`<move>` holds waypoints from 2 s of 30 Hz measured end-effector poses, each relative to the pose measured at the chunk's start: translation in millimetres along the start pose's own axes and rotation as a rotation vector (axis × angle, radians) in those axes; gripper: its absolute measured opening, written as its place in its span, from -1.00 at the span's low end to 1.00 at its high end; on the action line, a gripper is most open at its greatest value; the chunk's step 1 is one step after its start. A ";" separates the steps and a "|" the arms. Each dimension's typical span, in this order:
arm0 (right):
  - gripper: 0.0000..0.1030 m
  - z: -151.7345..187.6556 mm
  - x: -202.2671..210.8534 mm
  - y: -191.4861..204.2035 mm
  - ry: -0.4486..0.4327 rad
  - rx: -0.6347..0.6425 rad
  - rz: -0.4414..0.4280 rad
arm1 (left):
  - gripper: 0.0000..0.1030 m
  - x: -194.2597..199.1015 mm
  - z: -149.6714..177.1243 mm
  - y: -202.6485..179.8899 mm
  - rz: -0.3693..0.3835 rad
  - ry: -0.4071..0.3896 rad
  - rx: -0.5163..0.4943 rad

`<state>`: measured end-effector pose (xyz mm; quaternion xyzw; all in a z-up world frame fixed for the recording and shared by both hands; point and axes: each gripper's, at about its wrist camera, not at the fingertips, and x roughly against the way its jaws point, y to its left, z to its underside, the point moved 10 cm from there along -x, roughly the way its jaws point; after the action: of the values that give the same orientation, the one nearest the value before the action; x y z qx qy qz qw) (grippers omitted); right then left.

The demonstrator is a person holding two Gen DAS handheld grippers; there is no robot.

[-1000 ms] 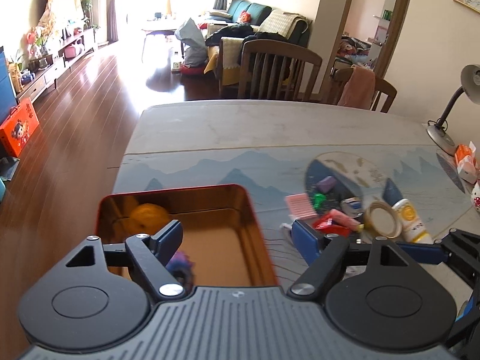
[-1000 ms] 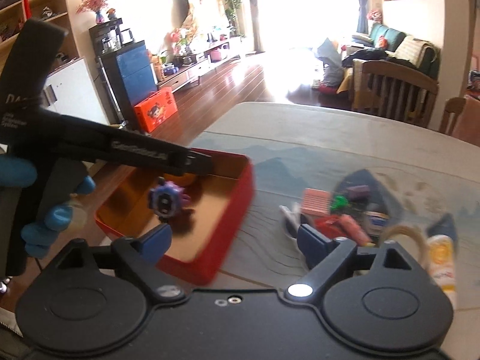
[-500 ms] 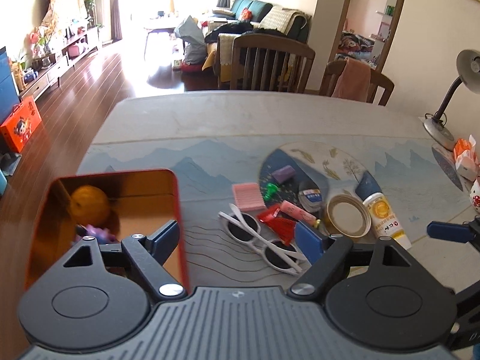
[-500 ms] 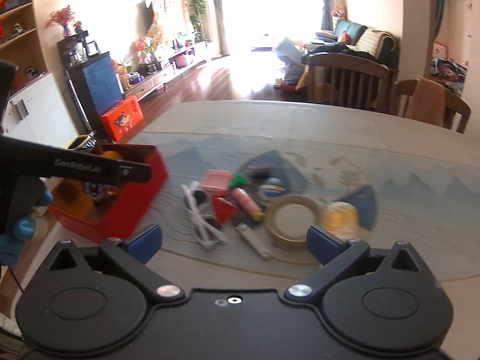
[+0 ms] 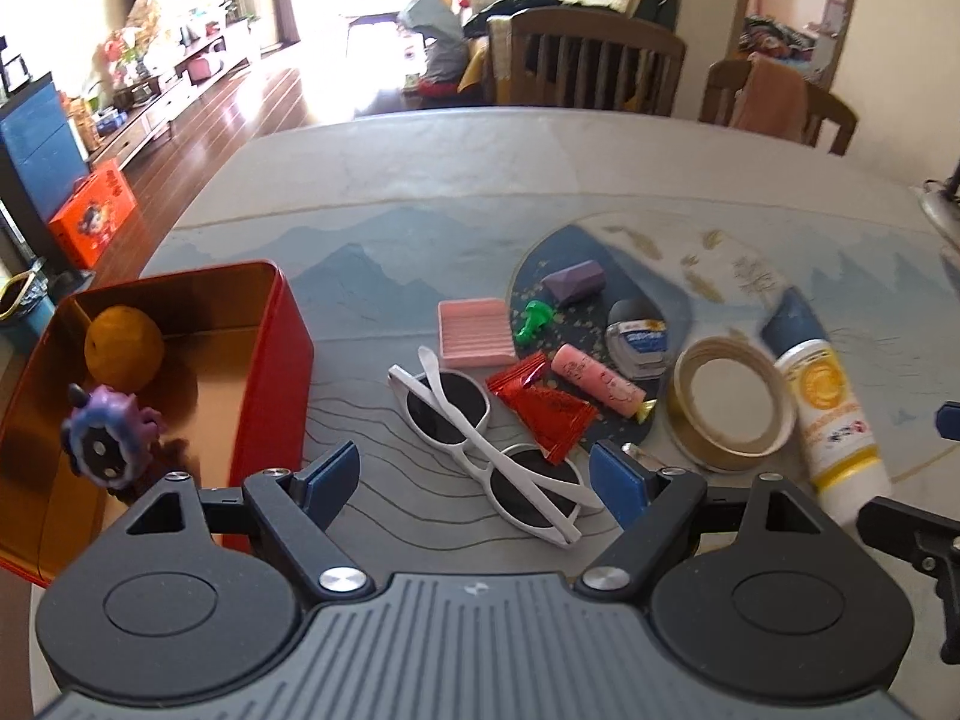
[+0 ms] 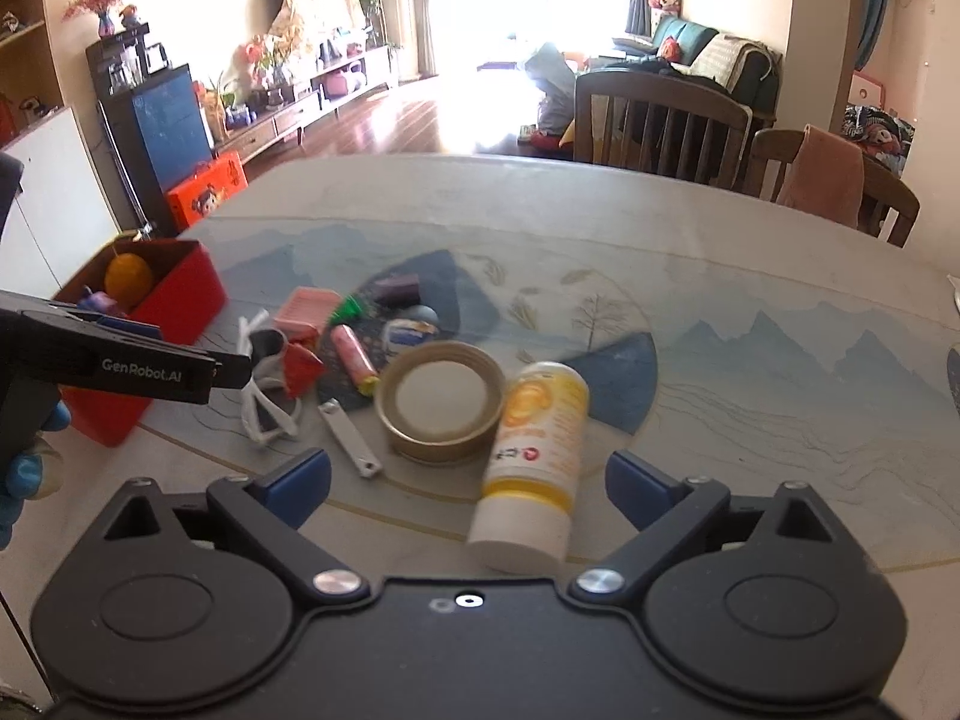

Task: Organize rigid objects
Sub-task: 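Move both open tools back over the items on the table, then grasp the white yellow-label bottle with the right tool while the left tool grasps the white sunglasses, then carry both items to the red tin while the left tool releases the sunglasses inside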

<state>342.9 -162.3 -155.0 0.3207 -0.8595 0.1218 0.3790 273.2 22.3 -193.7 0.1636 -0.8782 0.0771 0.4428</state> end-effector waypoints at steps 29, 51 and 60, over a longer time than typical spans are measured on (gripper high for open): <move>0.28 3.4 -44.2 -24.6 0.089 0.023 -0.060 | -0.41 -44.1 2.0 4.7 0.006 0.090 0.193; -0.10 19.5 -2.3 -26.0 0.063 -0.074 -0.076 | -0.87 -17.3 10.5 13.1 0.031 0.078 0.147; -0.10 18.9 18.7 -5.7 0.038 -0.102 -0.097 | -0.88 12.0 11.5 8.0 0.087 0.053 0.098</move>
<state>326.2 -183.8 -154.4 0.3401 -0.8405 0.0656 0.4166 255.1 23.9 -190.9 0.1448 -0.8676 0.1434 0.4535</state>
